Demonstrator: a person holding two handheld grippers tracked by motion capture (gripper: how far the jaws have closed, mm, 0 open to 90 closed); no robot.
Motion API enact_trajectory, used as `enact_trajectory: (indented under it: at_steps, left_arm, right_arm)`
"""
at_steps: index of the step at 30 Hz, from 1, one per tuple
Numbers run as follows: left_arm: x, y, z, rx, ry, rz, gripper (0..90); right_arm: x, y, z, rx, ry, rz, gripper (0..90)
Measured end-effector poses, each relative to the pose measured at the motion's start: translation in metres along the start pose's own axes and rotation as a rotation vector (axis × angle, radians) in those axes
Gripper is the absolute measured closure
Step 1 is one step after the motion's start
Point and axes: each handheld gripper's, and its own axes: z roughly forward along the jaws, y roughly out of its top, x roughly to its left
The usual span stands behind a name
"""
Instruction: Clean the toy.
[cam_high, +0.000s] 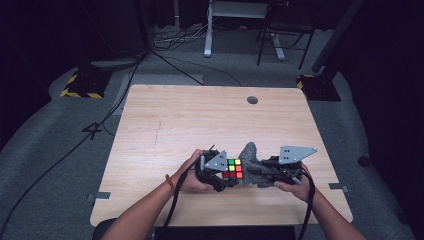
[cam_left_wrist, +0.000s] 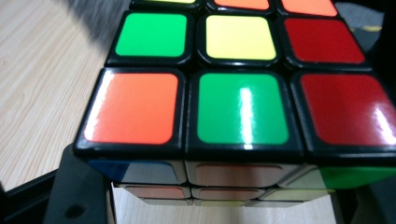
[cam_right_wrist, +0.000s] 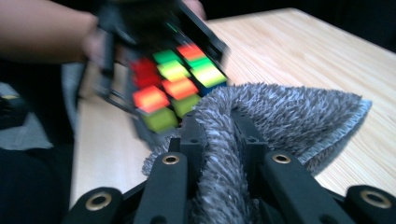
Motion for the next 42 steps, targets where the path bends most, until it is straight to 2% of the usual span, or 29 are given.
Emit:
enact_trajectory:
  at_steps: [4,9,10,11,13,15,16,21,23,26,31,32,33,35,37,38,40,42]
  left_arm:
    - [-0.003,0.005,-0.005,-0.032,0.006,0.008,33.1]
    - [0.005,0.004,-0.016,-0.117,0.007,-0.047,33.2]
    - [0.005,0.004,-0.017,-0.126,-0.002,-0.055,33.1]
    - [0.005,0.004,-0.017,-0.118,-0.002,-0.048,33.1]
    - [0.003,0.003,-0.014,-0.098,0.008,-0.037,33.1]
    - [0.005,0.002,-0.014,-0.092,-0.001,-0.037,33.0]
    - [0.005,0.002,-0.014,-0.081,0.002,-0.029,33.0]
    - [0.005,0.000,-0.009,-0.023,0.023,-0.012,32.6]
    - [0.005,0.000,-0.008,-0.019,0.027,-0.012,32.6]
    - [0.005,0.000,-0.007,-0.012,0.033,-0.008,32.7]
    - [0.004,-0.001,-0.006,0.003,0.033,0.003,32.9]
    - [0.003,0.000,-0.006,0.000,0.016,0.001,33.0]
    - [0.003,0.000,-0.006,-0.005,0.015,0.012,33.0]
    - [0.002,0.002,-0.007,-0.009,0.039,0.016,33.3]
    - [0.004,0.002,-0.009,-0.036,0.045,-0.002,33.4]
    - [0.005,0.002,-0.010,-0.041,0.062,-0.012,33.5]
    - [0.007,0.001,-0.011,-0.028,0.068,-0.012,33.5]
    - [0.007,0.000,-0.010,-0.020,0.055,-0.011,33.6]
  right_arm:
    - [-0.002,-0.010,0.015,0.085,0.014,0.020,77.4]
    - [0.007,-0.010,0.022,0.123,0.090,0.001,77.4]
    - [0.009,-0.009,0.024,0.128,0.084,-0.005,77.3]
    - [0.011,-0.009,0.026,0.126,0.087,-0.008,77.3]
    - [0.010,-0.008,0.025,0.082,0.107,0.012,77.3]
    - [0.008,-0.007,0.023,0.080,0.089,-0.002,77.3]
    - [0.007,-0.008,0.021,0.072,0.093,0.012,77.2]
    - [0.002,-0.009,0.011,0.045,0.077,0.022,77.3]
    - [0.000,-0.008,0.007,0.021,0.075,0.031,77.3]
    - [0.000,-0.007,0.004,0.012,0.064,0.027,77.3]
    - [-0.005,-0.009,0.004,-0.005,0.042,0.052,77.3]
    - [-0.005,-0.009,0.004,0.000,0.027,0.049,77.3]
    - [-0.006,-0.009,0.005,-0.007,0.033,0.060,77.3]
    - [-0.006,-0.009,0.006,-0.001,0.036,0.054,77.4]
    - [-0.004,-0.010,0.007,-0.001,0.072,0.054,77.4]
    - [-0.003,-0.010,0.008,0.008,0.085,0.047,77.4]
    - [0.002,-0.010,0.011,0.028,0.121,0.018,77.4]
    - [0.005,-0.008,0.012,0.041,0.113,-0.004,77.4]
